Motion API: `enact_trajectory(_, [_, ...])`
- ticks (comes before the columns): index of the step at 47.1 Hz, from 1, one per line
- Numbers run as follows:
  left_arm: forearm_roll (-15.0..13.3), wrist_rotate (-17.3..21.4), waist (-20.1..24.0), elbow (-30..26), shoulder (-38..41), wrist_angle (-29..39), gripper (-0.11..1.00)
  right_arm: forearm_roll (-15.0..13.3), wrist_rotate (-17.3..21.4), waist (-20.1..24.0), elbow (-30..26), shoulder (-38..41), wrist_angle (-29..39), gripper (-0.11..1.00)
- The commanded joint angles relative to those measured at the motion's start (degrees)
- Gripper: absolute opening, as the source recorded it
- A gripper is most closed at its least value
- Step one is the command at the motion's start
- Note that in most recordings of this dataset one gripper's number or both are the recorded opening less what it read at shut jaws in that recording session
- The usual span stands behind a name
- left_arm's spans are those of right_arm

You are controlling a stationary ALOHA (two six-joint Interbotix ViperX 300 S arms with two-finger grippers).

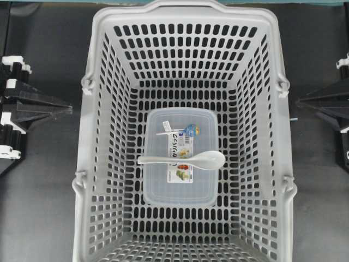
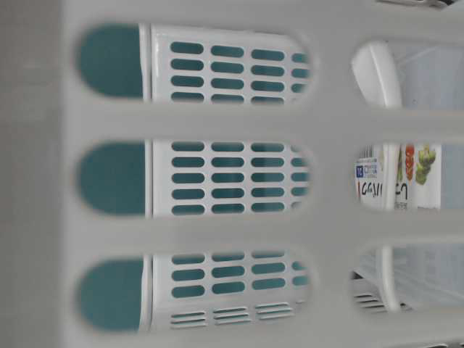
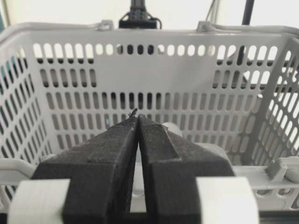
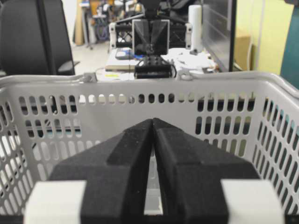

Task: Pick up the chinese spoon from the shopping basket with the left arm.
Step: 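Move the left gripper down into the basket toward the white spoon handle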

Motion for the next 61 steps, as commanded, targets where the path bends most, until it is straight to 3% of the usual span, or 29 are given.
enact_trajectory(1, [2.4,-0.7,-0.2,-3.6,0.4,2.5,0.06,0.3,0.3,0.4,-0.8,0.2,-0.4,0.0])
enact_trajectory(5, [2.4,-1.4,-0.2,-6.5,1.2,7.1,0.0,0.4,0.3,0.4,-0.7,0.0,0.1,0.02])
enact_trajectory(18, [2.4,-1.7,-2.5,-20.6,9.1,23.5,0.0,0.4,0.4,0.4,-0.8,-1.1,1.3,-0.01])
enact_trajectory(29, [2.4,-1.2,-5.6,-31.9,22.6,33.6,0.0,0.4,0.9,0.4,-0.8,-1.2,2.4,-0.01])
enact_trajectory(45, [2.4,-2.1,-6.2,-46.5,41.7,44.4,0.0,0.4,1.0,0.2,-0.9,-1.5,3.5,0.0])
enact_trajectory(52, [2.4,-2.2,-6.4,-49.0,46.6,47.9,0.0,0.4,1.0,0.2,-0.8,-1.6,4.1,0.12])
enact_trajectory(61, [2.4,-4.3,-6.9,-51.9,51.5,51.9,0.04,0.4,1.0,0.2,-0.7,-1.6,4.1,0.45])
